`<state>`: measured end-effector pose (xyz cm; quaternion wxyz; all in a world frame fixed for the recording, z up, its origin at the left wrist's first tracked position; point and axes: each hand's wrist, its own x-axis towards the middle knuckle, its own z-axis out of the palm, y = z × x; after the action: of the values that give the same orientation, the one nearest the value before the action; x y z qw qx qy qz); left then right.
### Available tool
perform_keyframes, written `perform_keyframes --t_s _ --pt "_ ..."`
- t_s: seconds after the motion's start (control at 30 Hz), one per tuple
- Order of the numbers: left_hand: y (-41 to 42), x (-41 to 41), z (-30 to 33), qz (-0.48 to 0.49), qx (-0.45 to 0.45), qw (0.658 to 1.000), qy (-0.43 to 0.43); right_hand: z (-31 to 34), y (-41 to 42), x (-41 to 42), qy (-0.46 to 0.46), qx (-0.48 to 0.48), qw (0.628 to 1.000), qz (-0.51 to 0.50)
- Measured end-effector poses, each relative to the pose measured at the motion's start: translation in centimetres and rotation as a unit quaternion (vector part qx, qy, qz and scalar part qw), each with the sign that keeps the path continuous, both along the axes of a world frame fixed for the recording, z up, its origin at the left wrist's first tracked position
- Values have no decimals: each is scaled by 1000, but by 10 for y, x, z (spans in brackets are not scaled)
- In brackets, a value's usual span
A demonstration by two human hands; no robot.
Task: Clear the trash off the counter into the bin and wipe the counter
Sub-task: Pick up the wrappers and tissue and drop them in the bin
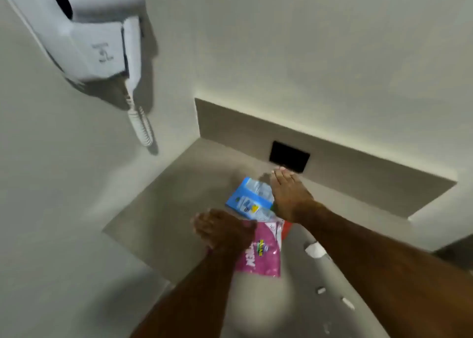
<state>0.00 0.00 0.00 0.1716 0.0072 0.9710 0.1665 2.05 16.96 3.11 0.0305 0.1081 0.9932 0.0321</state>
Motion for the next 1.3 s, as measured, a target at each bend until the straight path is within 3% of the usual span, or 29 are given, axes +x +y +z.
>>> perform_keyframes --t_s 0.03,0.1,0.23,0.3,0.4,0.63,0.8,0.93,1.03,1.13,1.27,1.3 --pt "-1 7 -17 29 -7 996 -86 -18 -1 -5 -57 -2 998 11" --pt "-3 19 -41 26 -23 989 -140 -44 -2 -16 -143 -42 988 28" --pt "-3 15 -58 11 -41 991 -125 -62 -6 -44 -308 -77 948 21" --pt "-4 4 -51 20 -26 992 -120 -54 -5 -57 -322 -46 945 40" --pt "-29 -9 -49 -63 -73 993 -72 -49 -2 -64 -317 -47 946 43" --pt "-81 -36 -50 -221 -185 949 129 -66 -4 -49 -210 -39 975 63" --pt "-82 -33 -47 -233 -43 963 130 -68 -8 -12 -143 -99 981 82" --pt "-80 -13 -29 -268 40 958 93 -64 -29 19 -56 -172 983 -18" --pt "-84 10 -10 -257 97 956 106 -49 -47 55 129 -286 941 -124" --pt "-109 53 7 -248 205 934 154 -34 -92 124 323 -420 837 -139" --pt "-169 137 -17 -226 212 941 135 -69 -174 249 293 -489 807 -154" --pt "-185 161 -34 -196 225 950 94 -91 -190 278 265 -497 806 -181"
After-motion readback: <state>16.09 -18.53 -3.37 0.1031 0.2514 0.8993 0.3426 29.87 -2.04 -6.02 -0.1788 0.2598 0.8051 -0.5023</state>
